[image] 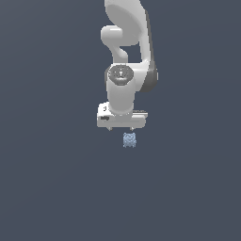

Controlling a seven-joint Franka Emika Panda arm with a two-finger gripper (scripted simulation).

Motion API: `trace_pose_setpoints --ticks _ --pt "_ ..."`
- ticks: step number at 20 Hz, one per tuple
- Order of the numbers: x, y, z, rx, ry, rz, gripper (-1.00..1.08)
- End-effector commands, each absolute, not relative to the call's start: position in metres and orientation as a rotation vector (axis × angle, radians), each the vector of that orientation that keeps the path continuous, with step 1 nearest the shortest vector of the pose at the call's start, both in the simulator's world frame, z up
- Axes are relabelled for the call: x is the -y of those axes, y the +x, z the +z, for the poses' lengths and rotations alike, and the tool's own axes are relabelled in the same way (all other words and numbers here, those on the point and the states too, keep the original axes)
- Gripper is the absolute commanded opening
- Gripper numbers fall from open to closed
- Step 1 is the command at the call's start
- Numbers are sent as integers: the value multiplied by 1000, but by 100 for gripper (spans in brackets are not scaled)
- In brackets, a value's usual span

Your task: Pick up the object and move it to a goal position.

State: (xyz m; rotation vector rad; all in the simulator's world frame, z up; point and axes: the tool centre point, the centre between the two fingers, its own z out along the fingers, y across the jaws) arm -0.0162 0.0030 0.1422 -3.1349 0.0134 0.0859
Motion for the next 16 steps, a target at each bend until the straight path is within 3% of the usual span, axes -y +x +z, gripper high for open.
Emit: trace_pose_setpoints --ticks 1,16 --pt "-3 -16 142 -13 -3135 86 100" --pt "-27 -9 149 15 -3112 67 100"
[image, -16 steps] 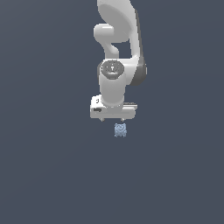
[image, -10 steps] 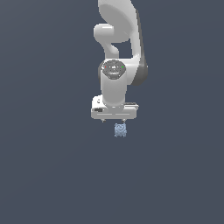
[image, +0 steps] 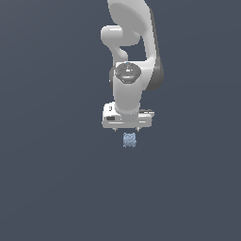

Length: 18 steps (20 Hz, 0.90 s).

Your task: Pick up the object and move it to a goal position.

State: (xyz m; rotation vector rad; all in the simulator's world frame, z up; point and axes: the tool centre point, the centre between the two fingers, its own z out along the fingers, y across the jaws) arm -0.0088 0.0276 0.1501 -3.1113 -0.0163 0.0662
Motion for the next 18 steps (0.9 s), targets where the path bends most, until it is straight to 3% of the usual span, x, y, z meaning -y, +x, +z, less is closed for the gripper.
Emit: trace_pose_setpoints --ticks 1,18 --pt "-28 -9 148 14 -3113 66 100" --pt "-47 -19 94 -19 -3140 4 100"
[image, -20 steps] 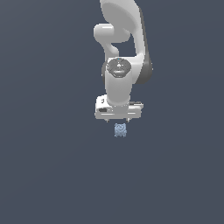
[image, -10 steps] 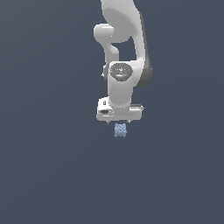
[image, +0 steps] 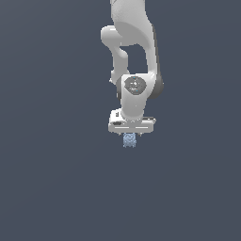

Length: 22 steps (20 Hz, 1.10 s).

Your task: Pick up the object and move it to a goal position.

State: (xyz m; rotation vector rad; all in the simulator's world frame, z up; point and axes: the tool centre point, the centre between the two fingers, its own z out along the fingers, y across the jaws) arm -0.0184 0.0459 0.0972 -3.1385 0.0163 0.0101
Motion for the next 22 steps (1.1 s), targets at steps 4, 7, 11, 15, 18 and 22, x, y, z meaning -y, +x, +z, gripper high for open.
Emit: trace_pose_setpoints --ticks 4,7,11,15,18,22 --pt "-48 -20 91 -21 -3142 0 100" --pt "-48 -20 90 -19 -3141 3 100" --pt "-48 -20 79 -19 -3141 3 100" --pt "-48 -21 59 -20 -3141 1 100" --pt "-48 -21 47 -20 -3141 1 100" --pt "-48 -20 41 -21 -3142 0 100"
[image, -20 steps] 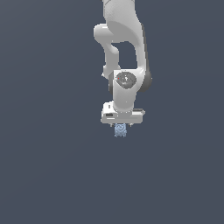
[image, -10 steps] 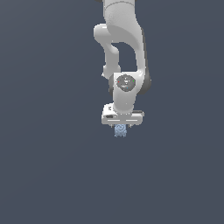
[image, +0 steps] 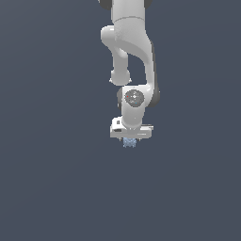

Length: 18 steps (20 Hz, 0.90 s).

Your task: Pick up the object and move it to a goal position.

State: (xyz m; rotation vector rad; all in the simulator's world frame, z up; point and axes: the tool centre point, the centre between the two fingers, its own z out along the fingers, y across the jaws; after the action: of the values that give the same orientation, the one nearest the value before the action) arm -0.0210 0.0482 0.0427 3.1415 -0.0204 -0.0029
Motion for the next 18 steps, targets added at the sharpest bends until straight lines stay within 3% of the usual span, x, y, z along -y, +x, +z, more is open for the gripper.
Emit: trace_pose_setpoints --ticks 1,2,18 --pt "-48 -20 41 21 3141 0 100" --pt "-48 -20 41 21 3141 0 -100" --pt "-54 -14 44 21 3141 0 -100"
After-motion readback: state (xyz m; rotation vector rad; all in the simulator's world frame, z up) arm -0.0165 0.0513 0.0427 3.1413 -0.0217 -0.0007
